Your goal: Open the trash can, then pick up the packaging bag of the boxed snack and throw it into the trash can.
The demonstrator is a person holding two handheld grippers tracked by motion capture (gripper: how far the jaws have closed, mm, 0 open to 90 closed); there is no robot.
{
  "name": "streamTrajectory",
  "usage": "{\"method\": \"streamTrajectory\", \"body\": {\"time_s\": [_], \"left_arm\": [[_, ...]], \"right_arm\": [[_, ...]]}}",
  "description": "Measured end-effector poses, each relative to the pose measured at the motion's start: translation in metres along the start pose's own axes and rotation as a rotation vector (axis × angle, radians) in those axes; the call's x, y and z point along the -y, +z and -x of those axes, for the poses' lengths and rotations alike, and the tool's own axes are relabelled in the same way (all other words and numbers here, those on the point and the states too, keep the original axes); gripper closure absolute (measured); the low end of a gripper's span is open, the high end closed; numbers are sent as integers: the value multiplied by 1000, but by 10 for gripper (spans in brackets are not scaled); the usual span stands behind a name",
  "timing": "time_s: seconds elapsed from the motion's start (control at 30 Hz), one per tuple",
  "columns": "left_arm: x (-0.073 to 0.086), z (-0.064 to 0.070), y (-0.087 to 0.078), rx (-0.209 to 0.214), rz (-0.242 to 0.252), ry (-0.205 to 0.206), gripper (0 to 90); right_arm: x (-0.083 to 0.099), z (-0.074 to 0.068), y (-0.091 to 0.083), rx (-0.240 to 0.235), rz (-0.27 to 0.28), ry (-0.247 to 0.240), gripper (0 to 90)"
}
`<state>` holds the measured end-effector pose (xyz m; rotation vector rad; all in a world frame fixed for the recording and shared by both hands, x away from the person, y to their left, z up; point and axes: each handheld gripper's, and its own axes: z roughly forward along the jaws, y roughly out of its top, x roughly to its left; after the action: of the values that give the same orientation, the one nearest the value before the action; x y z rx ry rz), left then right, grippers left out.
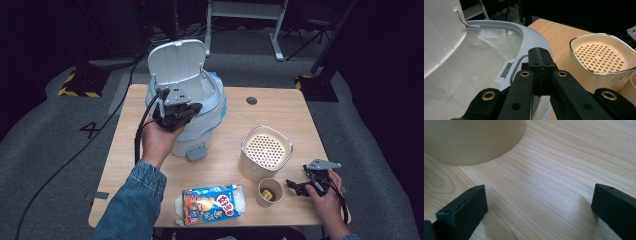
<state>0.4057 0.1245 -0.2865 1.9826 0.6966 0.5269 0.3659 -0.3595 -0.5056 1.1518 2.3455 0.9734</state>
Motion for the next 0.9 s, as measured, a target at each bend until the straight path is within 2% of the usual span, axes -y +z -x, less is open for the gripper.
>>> {"method": "streamTrajectory", "body": {"time_s": [0.07, 0.1, 0.13, 0.17, 0.2, 0.23, 0.27, 0.3, 0.37, 0.4, 0.43, 0.5, 0.6, 0.7, 0.8, 0.9], "left_arm": [[1, -3, -1, 18, 17, -15, 900], [2, -4, -2, 45, 25, -23, 882], [2, -3, -2, 44, 33, -28, 786], [2, -2, -3, 69, 39, -30, 721], [3, -1, -4, 99, 48, -27, 696], [3, -1, -4, 99, 48, -27, 654], [3, 1, -6, 129, 59, -18, 654], [3, 4, -7, 165, 57, -22, 614], [3, 11, -8, 221, 35, 1, 557], [4, 18, -9, 248, 10, 32, 554], [4, 18, -9, 248, 10, 32, 546], [8, 26, -11, 290, -6, 33, 543], [12, 31, -11, 304, -18, 42, 537], [21, 41, -10, 314, -42, 74, 517], [36, 50, -7, 337, -82, 79, 499], [45, 54, -3, 349, -99, 80, 495]], "right_arm": [[0, 0, 0, 0, 0, 0, 4], [0, 0, 0, 0, 0, 0, 4], [0, 0, 0, 0, 0, 0, 4], [0, 0, 0, 0, -1, 1, 3], [0, 0, 0, 0, 0, 0, 3], [0, 0, 0, 0, 0, 0, 3], [0, 0, 0, 0, -1, 1, 4], [0, 0, 0, 0, 0, 0, 4], [0, 0, 0, 0, 0, 0, 3], [0, 0, 0, 0, -1, 1, 3], [0, 0, 0, 0, -1, 1, 3], [0, 0, 0, 0, 0, 0, 4], [0, 0, 0, 0, 0, 0, 3], [0, 0, 0, 0, 0, 0, 4], [0, 0, 0, 0, 0, 0, 4], [0, 0, 0, 0, 0, 0, 4]]}}
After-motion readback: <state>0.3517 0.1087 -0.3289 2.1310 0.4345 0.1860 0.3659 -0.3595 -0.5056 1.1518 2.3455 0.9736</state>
